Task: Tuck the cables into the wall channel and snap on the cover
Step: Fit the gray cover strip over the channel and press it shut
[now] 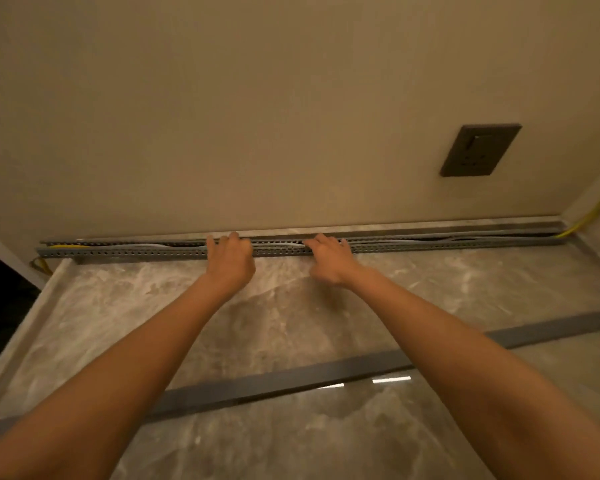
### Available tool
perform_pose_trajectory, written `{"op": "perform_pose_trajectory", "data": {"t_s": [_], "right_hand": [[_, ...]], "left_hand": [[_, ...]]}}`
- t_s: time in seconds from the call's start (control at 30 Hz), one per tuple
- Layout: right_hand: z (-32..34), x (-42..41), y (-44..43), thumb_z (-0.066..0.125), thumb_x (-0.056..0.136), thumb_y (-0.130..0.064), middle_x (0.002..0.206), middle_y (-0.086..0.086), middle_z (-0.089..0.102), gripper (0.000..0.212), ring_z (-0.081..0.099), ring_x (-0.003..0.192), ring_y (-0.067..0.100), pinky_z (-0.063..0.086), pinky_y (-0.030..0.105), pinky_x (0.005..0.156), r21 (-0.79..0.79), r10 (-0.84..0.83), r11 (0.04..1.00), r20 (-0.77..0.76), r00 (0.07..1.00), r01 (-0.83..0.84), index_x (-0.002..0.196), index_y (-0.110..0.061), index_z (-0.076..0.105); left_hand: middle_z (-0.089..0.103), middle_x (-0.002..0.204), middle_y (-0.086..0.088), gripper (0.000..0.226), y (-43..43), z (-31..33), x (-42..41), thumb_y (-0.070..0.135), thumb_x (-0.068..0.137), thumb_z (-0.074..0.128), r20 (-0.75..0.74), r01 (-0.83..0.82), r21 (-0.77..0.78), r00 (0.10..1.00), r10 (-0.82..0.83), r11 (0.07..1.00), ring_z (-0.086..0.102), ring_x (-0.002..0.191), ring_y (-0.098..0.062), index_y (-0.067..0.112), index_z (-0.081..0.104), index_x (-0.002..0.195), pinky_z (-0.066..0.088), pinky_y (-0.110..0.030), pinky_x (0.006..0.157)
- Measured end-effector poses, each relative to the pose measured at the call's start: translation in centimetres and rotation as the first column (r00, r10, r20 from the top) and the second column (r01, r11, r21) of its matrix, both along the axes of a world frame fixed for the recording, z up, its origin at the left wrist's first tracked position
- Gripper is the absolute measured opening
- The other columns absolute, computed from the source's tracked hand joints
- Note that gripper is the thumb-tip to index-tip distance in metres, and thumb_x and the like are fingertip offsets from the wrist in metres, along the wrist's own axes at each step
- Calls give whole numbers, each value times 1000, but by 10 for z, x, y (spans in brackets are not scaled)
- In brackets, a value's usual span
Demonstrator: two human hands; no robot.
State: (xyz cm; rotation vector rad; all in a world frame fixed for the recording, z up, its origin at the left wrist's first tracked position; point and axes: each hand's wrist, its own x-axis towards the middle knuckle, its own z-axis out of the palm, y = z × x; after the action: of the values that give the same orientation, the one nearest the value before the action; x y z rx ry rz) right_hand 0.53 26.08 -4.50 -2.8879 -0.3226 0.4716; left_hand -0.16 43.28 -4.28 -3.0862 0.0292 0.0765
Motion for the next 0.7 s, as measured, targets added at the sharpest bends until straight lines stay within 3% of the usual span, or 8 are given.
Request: {"op": "perform_pose_trajectory", "data": {"t_s": [0.23,0.47,0.6,0.7], "right_hand": [[0,-29,-136,48,88,-8,144,15,42,48,39,134,31,31,42,113,68,-151,987,38,988,148,136,-8,46],[-5,-79,-238,49,90,-12,124,13,56,28,56,111,31,48,43,99,97,-353,930,-26,935,353,112,-6,66],[-8,-102,-264,50,87,-13,124,16,56,29,56,112,33,47,44,100,95,-439,893,-28,898,440,108,-8,68],[-9,-115,-275,49,89,-14,129,16,50,30,53,117,34,43,44,104,67,-471,878,-50,881,474,113,-10,66]], "left_hand": [[58,119,-23,25,-127,12,-19,12,91,47,-148,60,-205,985,-92,977,56,111,-38,-3,59,106,47,-42,90],[65,113,-17,52,-236,6,-55,44,76,70,-325,302,-362,846,-424,882,59,103,-30,2,64,105,49,-37,87],[57,120,-13,58,-276,-1,-75,43,69,77,-343,425,-362,767,-542,830,54,108,-28,7,58,111,46,-36,89],[55,122,-15,48,-293,-7,-81,32,74,75,-314,480,-361,744,-589,799,53,110,-30,5,58,109,46,-34,88]]}}
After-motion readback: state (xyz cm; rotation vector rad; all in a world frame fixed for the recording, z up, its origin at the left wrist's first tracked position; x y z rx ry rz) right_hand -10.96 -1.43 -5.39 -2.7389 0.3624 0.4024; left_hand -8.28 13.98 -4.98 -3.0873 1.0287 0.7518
